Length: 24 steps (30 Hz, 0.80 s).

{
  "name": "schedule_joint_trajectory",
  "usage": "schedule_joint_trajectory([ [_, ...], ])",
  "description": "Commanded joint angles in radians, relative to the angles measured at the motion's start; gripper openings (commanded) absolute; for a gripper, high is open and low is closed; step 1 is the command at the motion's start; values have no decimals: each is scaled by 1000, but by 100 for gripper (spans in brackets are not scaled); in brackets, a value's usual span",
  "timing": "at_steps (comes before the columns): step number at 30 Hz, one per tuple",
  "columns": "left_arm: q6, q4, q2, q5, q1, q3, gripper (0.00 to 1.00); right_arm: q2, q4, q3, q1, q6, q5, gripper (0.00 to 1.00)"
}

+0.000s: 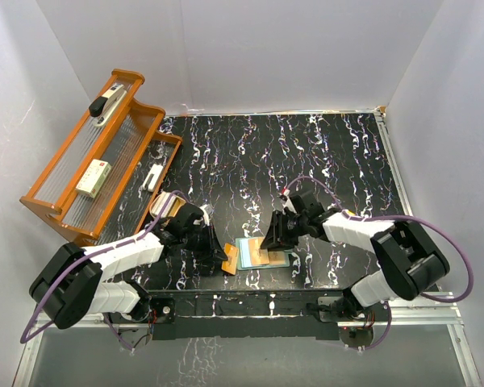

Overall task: Put the credit cards into the card holder
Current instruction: Insert the credit card into the card holder.

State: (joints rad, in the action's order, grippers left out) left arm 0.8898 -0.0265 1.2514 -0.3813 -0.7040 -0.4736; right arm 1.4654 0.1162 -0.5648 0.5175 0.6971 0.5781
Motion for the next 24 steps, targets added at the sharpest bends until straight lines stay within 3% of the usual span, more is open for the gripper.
schedule_joint_trajectory([
  [1, 1, -5, -21, 3, -9, 16, 0, -91, 142, -75, 7, -49, -160, 36],
  [15, 9, 2, -20, 7, -12, 15, 0, -59, 119, -106, 124, 4, -230, 49],
  [24, 14, 6, -21, 10, -17, 16, 0, 9, 97, -170, 235, 28, -276, 46],
])
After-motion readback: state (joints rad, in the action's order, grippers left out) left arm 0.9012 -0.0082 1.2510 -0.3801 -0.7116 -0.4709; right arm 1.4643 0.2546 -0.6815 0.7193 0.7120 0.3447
